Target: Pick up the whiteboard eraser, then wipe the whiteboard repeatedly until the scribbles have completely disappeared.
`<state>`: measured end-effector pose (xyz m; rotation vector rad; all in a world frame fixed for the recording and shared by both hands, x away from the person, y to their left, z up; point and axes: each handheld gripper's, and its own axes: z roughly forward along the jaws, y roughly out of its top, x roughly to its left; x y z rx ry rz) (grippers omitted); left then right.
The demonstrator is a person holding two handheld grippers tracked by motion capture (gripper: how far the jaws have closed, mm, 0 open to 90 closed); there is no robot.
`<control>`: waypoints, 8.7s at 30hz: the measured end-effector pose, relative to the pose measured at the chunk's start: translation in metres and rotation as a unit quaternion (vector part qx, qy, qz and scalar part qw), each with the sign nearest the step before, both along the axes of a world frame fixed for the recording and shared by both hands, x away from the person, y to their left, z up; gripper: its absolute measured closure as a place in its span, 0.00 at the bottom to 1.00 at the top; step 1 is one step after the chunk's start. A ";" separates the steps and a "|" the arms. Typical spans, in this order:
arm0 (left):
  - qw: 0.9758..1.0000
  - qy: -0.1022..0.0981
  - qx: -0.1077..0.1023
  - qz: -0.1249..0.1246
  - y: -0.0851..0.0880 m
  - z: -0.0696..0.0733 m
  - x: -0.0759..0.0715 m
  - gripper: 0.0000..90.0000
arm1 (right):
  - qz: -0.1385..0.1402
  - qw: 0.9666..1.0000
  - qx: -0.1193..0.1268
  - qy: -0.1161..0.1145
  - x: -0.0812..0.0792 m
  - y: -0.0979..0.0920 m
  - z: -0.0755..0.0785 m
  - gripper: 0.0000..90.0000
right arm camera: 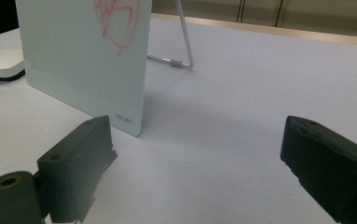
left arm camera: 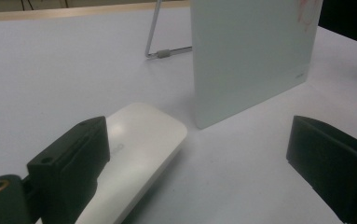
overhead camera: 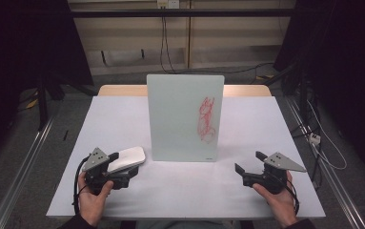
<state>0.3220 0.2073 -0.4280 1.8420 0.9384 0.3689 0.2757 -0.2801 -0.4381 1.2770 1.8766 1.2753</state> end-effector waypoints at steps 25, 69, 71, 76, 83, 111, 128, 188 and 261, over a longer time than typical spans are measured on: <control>1.000 0.018 0.018 -0.016 0.007 0.021 0.018 0.08 | 0.000 1.000 0.001 0.007 0.002 -0.001 0.000 0.09; 0.984 0.095 0.128 -0.086 0.009 0.008 0.073 0.12 | -0.007 1.000 -0.002 0.015 0.003 -0.007 0.001 0.09; 0.982 0.100 0.135 -0.085 0.010 0.005 0.073 0.12 | -0.005 1.000 -0.002 0.017 0.003 -0.006 0.001 0.09; 0.980 0.101 0.149 -0.082 0.010 0.000 0.074 0.13 | 0.001 1.000 -0.006 0.017 0.002 -0.004 0.001 0.09; 0.974 0.093 0.182 -0.099 0.005 -0.006 0.078 0.14 | 0.001 1.000 -0.005 0.019 0.002 -0.004 0.001 0.09; 0.953 0.108 0.228 -0.169 -0.002 -0.012 0.086 0.32 | 0.002 1.000 -0.005 0.022 0.003 -0.002 0.000 0.08; 0.949 0.116 0.237 -0.174 -0.007 -0.011 0.087 0.33 | 0.003 1.000 -0.006 0.023 0.004 -0.001 0.000 0.08; 0.997 -0.005 0.067 -0.039 0.013 0.020 0.035 0.34 | 0.003 1.000 -0.001 0.027 0.007 0.000 0.000 0.08; 0.972 -0.155 0.061 -0.165 -0.129 0.086 0.039 0.34 | 0.010 1.000 0.002 0.026 0.005 -0.001 0.000 0.08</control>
